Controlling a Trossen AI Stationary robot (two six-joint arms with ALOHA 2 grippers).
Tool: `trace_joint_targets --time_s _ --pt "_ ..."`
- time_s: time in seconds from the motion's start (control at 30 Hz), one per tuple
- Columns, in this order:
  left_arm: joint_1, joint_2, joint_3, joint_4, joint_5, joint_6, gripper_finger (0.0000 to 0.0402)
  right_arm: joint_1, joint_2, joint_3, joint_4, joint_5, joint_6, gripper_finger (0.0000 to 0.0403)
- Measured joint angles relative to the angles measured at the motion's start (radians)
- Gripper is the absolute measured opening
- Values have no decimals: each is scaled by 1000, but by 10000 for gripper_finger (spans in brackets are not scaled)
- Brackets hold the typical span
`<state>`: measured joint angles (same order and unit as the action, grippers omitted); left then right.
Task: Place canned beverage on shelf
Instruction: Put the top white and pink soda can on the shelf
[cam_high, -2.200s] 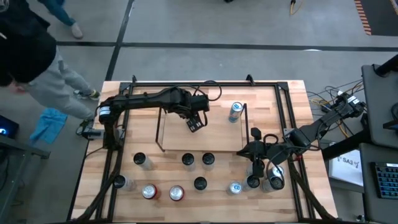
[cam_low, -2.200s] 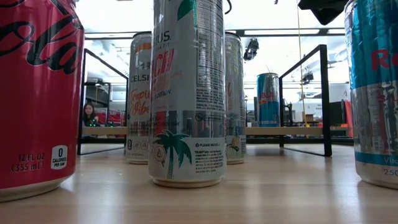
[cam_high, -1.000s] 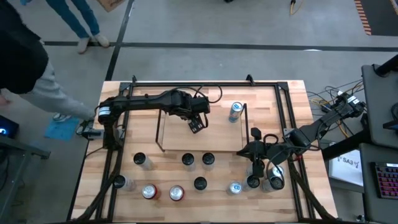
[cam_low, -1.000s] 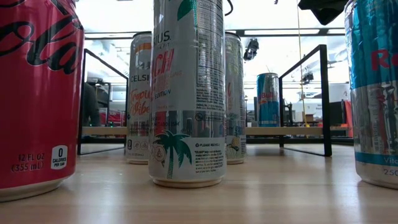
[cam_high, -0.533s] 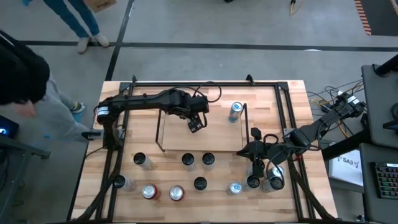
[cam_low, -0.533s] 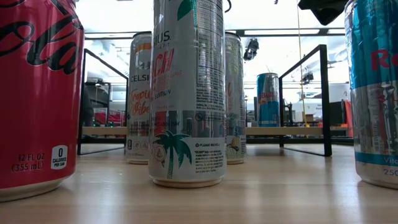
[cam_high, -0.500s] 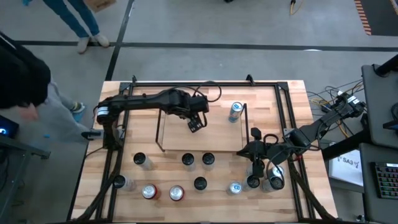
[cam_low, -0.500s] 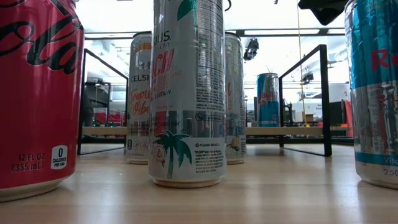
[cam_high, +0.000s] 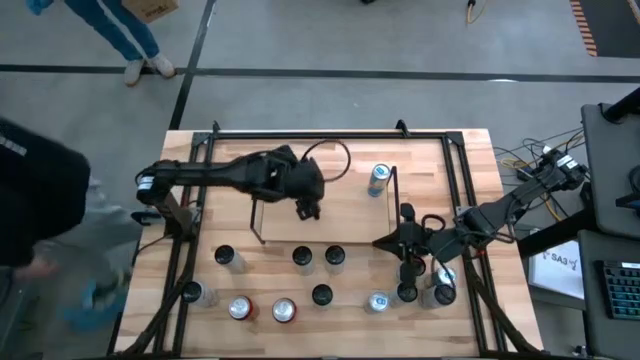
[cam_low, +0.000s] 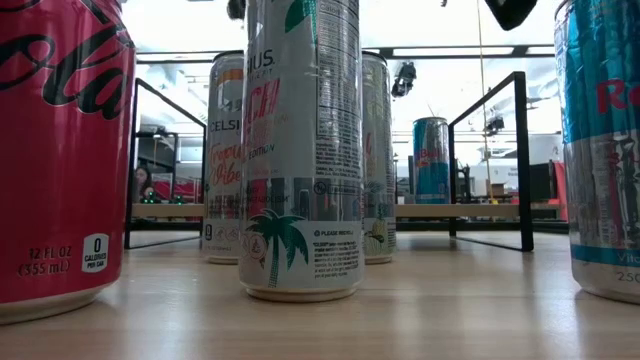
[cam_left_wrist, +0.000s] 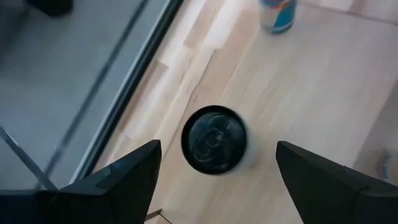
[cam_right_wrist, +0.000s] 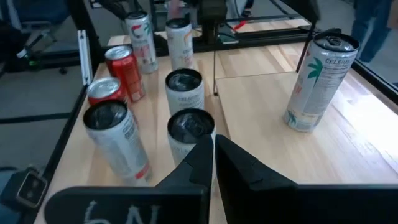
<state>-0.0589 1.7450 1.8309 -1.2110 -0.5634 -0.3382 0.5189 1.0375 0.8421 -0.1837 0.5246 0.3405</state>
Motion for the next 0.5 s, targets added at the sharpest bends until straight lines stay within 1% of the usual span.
trace_joint_targets --time_s 0.1,0.23,0.33,0.43,0.5 --pt "-62 -17 -1 7 -16 38 288 -25 22 0 28 0 0 9" --pt "-160 -29 -12 26 101 193 270 -54 55 24 33 1 0 9" --pt "-243 -29 -22 87 151 314 251 -63 80 56 30 1 -2 9" --pt "-310 -33 -47 179 163 423 227 -68 103 90 5 0 -12 9" --pt "-337 -43 -76 227 164 458 208 -68 118 112 -7 1 -13 9"
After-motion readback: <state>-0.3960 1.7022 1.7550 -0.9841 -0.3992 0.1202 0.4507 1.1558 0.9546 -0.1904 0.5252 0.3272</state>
